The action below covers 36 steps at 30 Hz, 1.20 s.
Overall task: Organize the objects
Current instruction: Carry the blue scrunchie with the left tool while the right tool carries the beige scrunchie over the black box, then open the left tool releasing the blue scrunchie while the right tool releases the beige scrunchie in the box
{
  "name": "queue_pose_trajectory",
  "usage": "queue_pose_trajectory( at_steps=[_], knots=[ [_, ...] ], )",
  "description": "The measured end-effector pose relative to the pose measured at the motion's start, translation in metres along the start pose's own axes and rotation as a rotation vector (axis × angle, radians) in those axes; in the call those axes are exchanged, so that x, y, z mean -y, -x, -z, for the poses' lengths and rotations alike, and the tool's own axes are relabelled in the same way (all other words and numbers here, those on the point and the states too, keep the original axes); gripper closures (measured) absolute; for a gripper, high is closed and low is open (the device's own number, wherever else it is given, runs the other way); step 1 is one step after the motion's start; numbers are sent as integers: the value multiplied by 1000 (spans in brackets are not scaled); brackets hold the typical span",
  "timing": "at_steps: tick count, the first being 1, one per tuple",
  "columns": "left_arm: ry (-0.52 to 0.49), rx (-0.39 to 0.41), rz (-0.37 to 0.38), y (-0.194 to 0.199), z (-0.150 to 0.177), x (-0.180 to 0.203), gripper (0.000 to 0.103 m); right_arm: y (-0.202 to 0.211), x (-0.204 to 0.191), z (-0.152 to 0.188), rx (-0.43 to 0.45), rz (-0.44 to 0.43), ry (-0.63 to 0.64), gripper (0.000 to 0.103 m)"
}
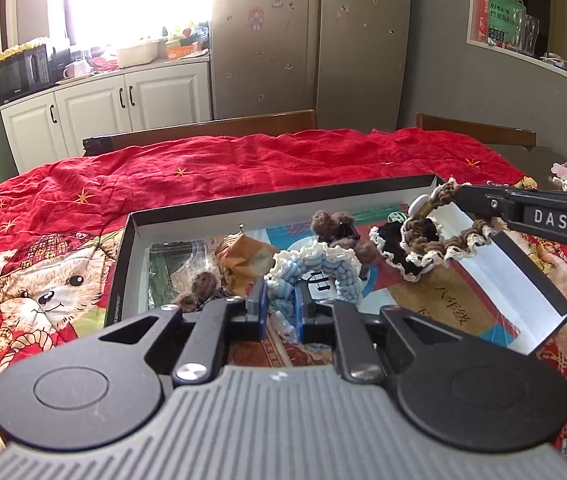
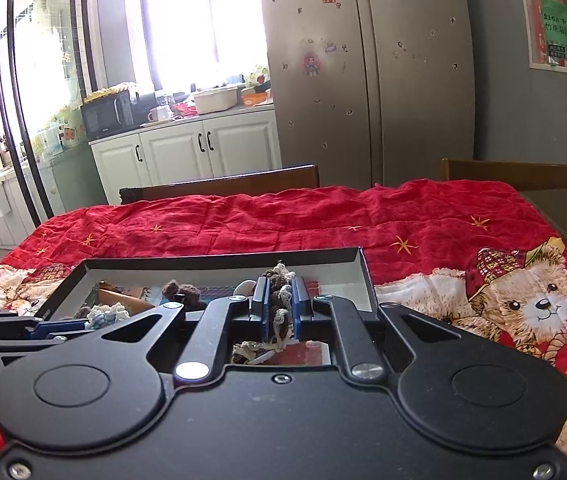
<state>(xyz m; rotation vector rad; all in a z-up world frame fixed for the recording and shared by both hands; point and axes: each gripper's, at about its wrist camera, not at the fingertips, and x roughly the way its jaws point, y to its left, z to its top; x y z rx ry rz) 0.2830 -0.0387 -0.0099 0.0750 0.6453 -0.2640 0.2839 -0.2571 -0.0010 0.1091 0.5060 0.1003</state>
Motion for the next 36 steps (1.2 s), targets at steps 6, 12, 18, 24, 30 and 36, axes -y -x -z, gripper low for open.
queue_pose_trajectory(
  at_steps=[6, 12, 18, 24, 30, 36],
  knots=[
    [3, -9, -7, -7, 0, -2, 87, -13, 4, 4, -21, 4, -20, 93],
    [2, -17, -11, -12, 0, -2, 87, -23, 7, 7, -41, 6, -37, 93],
    [2, -22, -18, -17, 0, -2, 86, -30, 10, 11, -62, 8, -45, 93],
    [3, -26, -18, -19, 1, -2, 86, -34, 9, 13, -72, 5, -47, 92],
    [1, -27, -20, -20, 1, -2, 85, -37, 9, 14, -79, 9, -52, 92],
    [-1, -29, -22, -22, 1, -2, 84, -38, 10, 15, -86, 10, -58, 92]
  ],
)
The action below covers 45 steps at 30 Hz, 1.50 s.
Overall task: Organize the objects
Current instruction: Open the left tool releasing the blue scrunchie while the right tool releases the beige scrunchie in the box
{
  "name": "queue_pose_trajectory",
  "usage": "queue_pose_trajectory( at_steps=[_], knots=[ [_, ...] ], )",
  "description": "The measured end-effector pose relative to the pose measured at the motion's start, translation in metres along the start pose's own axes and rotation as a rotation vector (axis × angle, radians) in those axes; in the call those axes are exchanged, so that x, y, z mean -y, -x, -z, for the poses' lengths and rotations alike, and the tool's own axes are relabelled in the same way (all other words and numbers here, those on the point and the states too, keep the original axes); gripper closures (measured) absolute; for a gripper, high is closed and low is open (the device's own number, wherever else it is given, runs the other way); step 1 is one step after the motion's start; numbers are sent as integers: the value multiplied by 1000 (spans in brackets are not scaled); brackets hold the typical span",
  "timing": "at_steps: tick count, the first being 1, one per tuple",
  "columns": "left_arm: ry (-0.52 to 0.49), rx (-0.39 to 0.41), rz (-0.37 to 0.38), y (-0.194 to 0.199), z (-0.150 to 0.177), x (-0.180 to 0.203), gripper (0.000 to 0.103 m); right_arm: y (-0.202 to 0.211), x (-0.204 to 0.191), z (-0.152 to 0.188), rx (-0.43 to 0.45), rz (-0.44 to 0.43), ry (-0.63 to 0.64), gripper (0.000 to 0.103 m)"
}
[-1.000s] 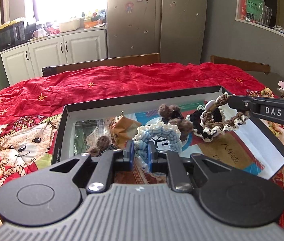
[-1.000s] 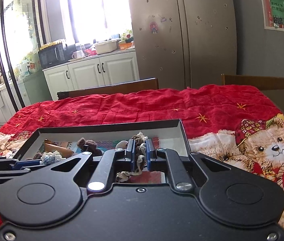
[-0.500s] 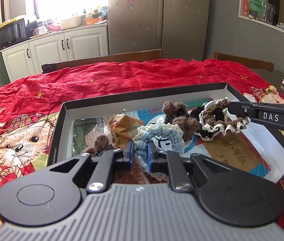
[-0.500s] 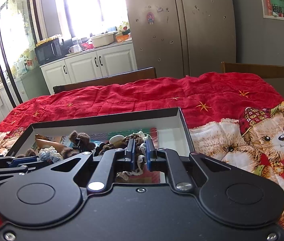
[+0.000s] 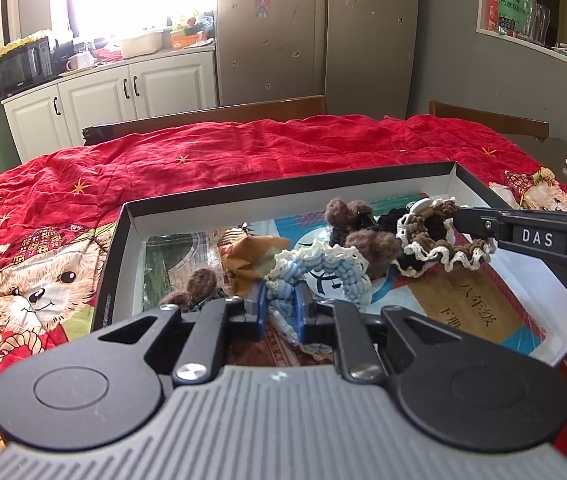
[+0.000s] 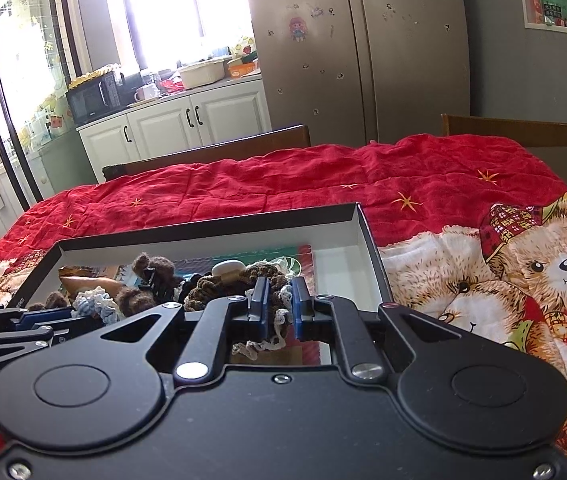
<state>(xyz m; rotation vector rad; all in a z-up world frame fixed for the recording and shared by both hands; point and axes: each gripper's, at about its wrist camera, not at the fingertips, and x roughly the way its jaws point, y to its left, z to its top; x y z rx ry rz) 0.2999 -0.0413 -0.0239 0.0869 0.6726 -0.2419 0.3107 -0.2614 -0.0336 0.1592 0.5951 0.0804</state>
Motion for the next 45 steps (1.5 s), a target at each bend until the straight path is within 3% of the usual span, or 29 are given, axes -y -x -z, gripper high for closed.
queue_pose_trajectory(
  at_steps=[7, 10, 22, 28, 45],
  knots=[
    [-2, 1, -4, -1, 1, 1, 78, -2, 0, 2, -7, 4, 1, 90],
    [-7, 3, -8, 0, 1, 2, 63, -3, 1, 3, -9, 5, -1, 88],
    [-11, 19, -12, 4, 0, 2, 61, -2, 0, 3, -9, 15, 4, 86],
    [-12, 33, -14, 8, -1, 3, 49, 3, -1, 3, 2, 17, 1, 69],
    [-4, 81, -11, 36, -4, 7, 38, 31, -17, -1, 31, -3, 56, 69]
  ],
)
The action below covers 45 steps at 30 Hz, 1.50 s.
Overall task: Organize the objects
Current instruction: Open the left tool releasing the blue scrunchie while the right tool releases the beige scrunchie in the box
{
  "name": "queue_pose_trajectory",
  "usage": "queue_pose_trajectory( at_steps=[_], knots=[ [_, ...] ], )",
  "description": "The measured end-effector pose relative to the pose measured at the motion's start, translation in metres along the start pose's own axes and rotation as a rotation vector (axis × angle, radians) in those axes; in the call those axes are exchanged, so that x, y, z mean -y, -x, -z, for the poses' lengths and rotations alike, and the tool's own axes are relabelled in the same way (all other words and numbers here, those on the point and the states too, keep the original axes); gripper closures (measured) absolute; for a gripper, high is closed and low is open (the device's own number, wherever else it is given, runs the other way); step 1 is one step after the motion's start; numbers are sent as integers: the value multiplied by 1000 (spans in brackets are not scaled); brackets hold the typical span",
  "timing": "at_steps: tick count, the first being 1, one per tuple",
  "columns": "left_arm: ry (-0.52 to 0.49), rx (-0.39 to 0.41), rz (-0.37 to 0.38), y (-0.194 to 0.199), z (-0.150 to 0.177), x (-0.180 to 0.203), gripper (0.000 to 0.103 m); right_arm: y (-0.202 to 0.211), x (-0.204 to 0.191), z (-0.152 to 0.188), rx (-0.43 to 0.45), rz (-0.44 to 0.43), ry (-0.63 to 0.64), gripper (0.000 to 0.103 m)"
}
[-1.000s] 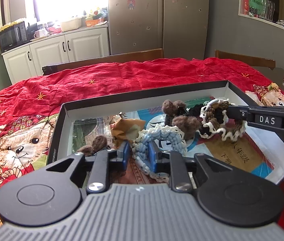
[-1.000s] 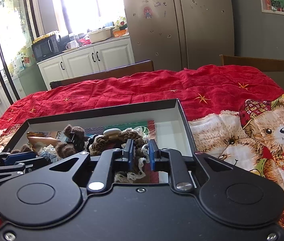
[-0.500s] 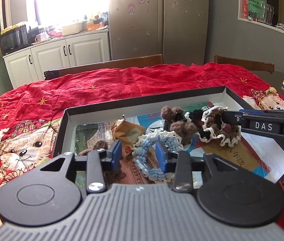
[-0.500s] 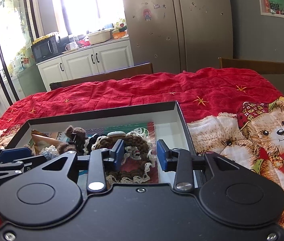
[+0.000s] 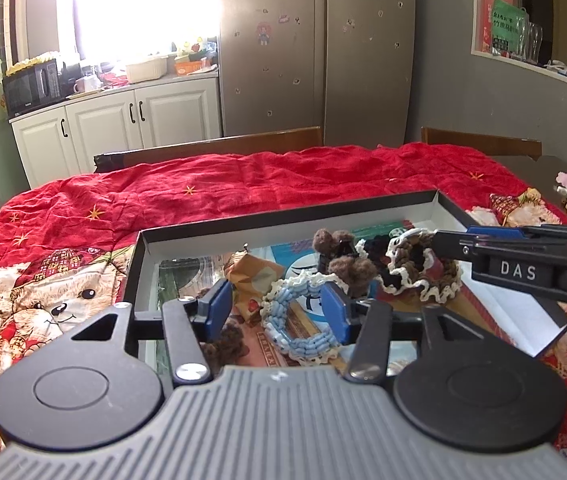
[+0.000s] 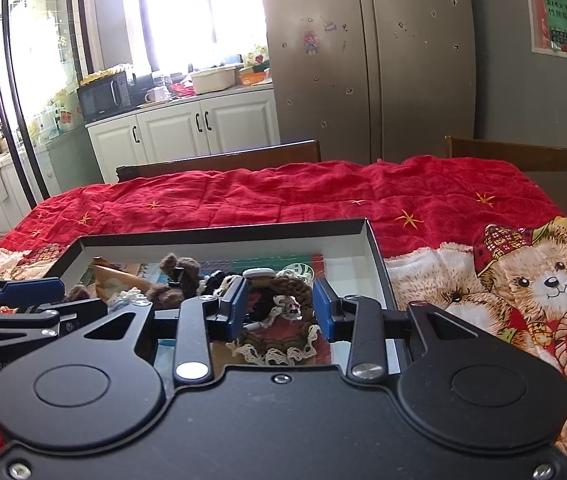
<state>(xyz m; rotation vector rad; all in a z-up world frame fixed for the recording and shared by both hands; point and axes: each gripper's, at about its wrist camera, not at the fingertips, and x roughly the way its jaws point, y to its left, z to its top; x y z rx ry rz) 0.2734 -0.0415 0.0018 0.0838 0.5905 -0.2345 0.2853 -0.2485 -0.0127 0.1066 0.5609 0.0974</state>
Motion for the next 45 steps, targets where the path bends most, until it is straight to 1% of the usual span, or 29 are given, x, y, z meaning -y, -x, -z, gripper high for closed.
queue_pose_trajectory(
  at_steps=[8, 18, 32, 45],
  knots=[
    [-1, 22, 0, 14, -4, 1, 35, 20, -4, -2, 9, -11, 23, 69],
    [6, 45, -12, 31, -6, -2, 29, 43, -10, -4, 24, -21, 49, 69],
    [15, 66, -20, 55, -5, -8, 26, 73, -22, -4, 40, -37, 88, 68],
    [11, 104, 0, 92, 0, -6, 22, 113, -36, 4, 50, -56, 154, 65]
  ],
)
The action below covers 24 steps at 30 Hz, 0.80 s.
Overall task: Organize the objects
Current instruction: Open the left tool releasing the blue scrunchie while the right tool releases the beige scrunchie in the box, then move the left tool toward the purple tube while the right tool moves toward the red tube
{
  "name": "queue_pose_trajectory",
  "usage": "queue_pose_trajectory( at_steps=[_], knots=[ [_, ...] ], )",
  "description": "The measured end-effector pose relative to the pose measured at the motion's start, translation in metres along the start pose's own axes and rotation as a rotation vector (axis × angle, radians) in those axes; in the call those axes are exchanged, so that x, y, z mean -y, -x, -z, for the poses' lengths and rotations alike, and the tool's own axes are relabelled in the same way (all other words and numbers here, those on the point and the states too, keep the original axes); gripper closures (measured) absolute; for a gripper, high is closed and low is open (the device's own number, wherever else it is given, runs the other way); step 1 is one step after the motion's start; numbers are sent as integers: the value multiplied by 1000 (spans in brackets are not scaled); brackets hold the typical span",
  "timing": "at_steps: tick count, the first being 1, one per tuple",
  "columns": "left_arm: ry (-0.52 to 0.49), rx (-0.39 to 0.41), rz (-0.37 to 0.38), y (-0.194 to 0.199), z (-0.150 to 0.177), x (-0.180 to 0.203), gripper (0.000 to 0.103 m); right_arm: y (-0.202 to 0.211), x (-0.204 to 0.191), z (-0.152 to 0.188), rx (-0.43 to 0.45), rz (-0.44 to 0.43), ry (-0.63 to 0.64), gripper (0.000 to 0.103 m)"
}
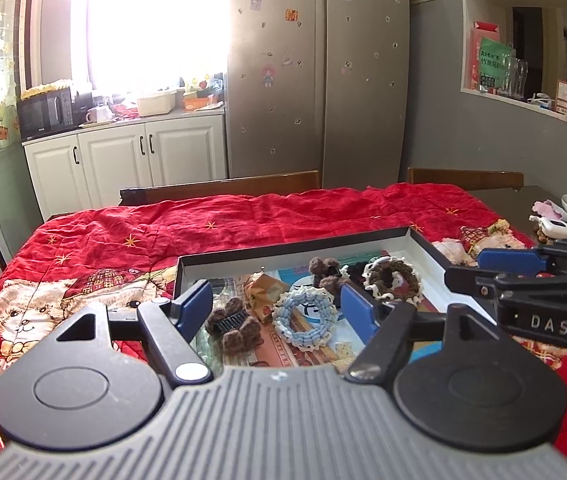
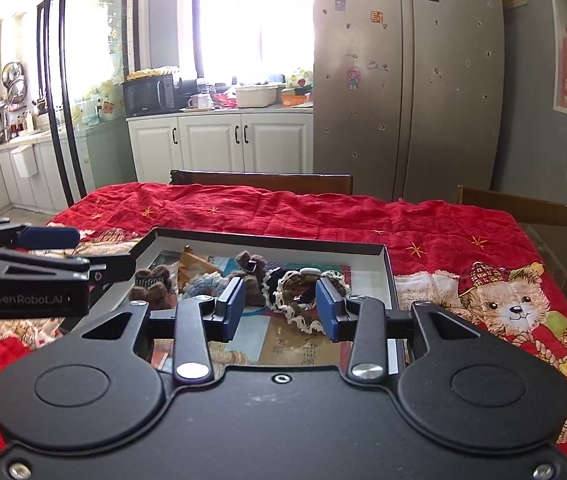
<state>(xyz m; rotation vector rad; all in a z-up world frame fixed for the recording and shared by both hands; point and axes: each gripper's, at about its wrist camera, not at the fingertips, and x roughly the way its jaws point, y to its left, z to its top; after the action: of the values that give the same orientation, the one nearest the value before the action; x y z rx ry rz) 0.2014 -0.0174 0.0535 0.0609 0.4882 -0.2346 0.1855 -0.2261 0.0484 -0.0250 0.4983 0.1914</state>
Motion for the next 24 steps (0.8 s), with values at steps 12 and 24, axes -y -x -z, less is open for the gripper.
queue_pose_trajectory(
  at_steps=[12, 24],
  knots=[
    [-11, 6, 28, 30, 14, 4, 16, 37, -4, 23, -33, 12, 33, 63],
    [-14, -25, 47, 49, 41, 4, 11, 67, 4, 51, -83, 40, 15, 58]
  ],
)
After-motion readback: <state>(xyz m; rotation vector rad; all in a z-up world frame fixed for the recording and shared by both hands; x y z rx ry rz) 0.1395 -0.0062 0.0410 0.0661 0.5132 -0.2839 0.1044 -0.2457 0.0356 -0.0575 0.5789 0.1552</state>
